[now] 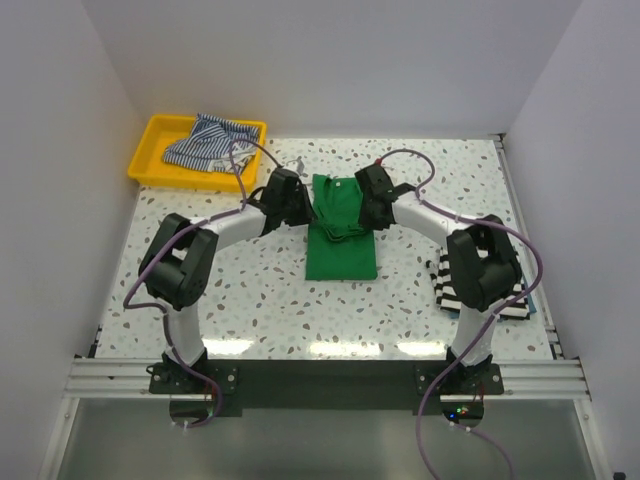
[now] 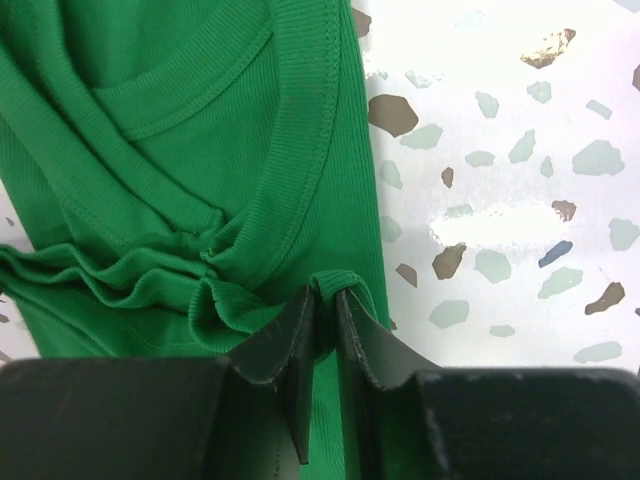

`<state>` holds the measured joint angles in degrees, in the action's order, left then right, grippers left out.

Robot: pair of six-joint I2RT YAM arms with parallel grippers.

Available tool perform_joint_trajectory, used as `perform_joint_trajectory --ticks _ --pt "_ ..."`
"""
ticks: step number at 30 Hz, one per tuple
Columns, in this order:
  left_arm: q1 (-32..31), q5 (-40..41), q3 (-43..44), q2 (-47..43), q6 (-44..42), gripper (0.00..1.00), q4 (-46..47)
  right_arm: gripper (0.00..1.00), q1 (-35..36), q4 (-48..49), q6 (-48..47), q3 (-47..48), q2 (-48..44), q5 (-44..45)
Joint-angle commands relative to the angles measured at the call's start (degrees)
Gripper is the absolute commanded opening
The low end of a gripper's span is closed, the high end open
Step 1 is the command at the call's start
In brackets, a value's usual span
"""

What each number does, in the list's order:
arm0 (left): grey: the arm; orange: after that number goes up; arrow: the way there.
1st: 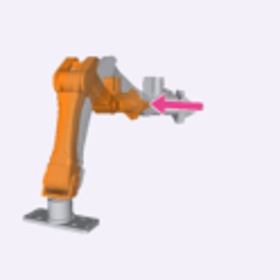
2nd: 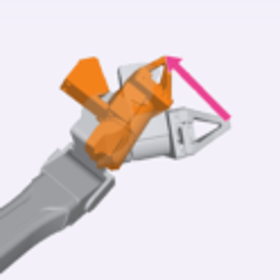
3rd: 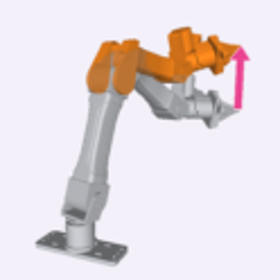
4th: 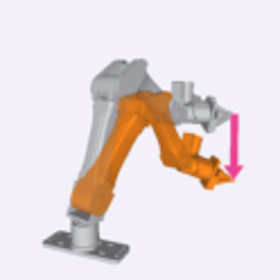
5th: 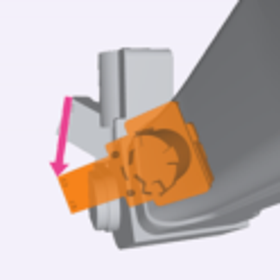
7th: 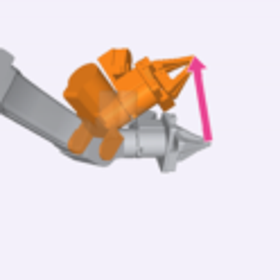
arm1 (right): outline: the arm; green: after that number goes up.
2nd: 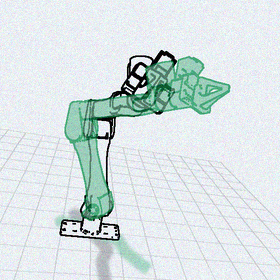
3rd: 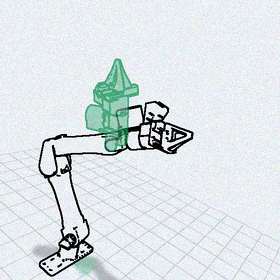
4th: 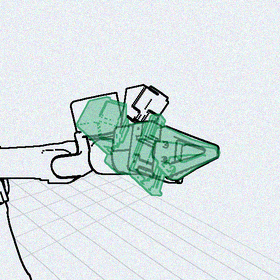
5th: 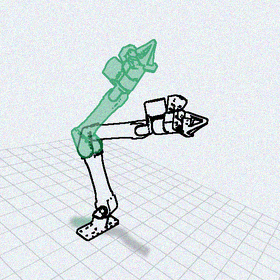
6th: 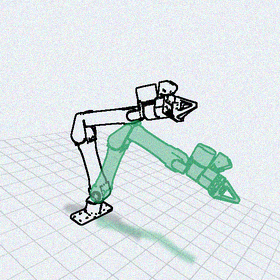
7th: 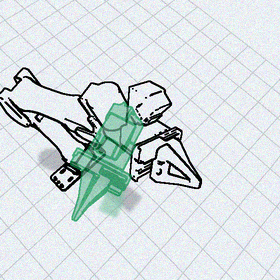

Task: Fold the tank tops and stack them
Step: Fold the tank top

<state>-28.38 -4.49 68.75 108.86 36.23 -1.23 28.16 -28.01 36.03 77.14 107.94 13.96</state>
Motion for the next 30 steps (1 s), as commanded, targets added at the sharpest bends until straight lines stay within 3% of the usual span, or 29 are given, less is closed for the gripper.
perform_joint_trajectory --ticks 1,4,7,10,13,16,19,22,26,30 --pt "0.4 -1.9 2.0 -1.3 -1.7 0.18 3.9 0.15 -0.2 1.7 -1.2 2.0 -2.2 -0.1" --pt "0.4 -2.0 2.0 -1.9 -1.8 0.15 4.0 0.11 -0.1 2.4 -1.1 1.5 -3.3 0.3" --pt "0.6 -1.1 3.5 -1.0 -1.9 0.11 2.0 0.14 -0.2 1.6 -1.1 2.6 -2.8 0.9" --pt "1.1 -0.9 3.7 -0.7 -1.2 0.11 1.3 0.27 -0.7 0.6 -0.8 4.0 -0.9 2.0" --pt "1.1 -0.8 2.3 -2.9 -1.4 0.2 1.9 0.4 -1.9 0.6 -0.6 4.2 0.3 2.6" --pt "1.0 -1.0 0.0 -5.7 -1.5 0.33 1.4 0.6 -3.0 1.0 -1.1 3.9 -1.1 3.4" --pt "0.8 -1.8 -4.6 -9.6 -0.5 0.35 1.6 0.65 -2.7 1.3 -2.6 3.6 -4.2 3.6" --pt "-0.6 -2.5 -9.7 -13.0 0.8 0.3 3.3 0.64 1.2 0.5 -3.8 2.6 -7.3 6.3" --pt "-2.9 -4.4 -13.2 -14.6 2.6 0.13 5.0 0.61 4.9 1.0 -3.7 0.0 -7.9 8.0" --pt "-6.3 -4.6 -12.6 -13.9 3.5 0.1 5.5 0.38 6.4 3.5 -3.3 -1.8 -5.6 8.0"
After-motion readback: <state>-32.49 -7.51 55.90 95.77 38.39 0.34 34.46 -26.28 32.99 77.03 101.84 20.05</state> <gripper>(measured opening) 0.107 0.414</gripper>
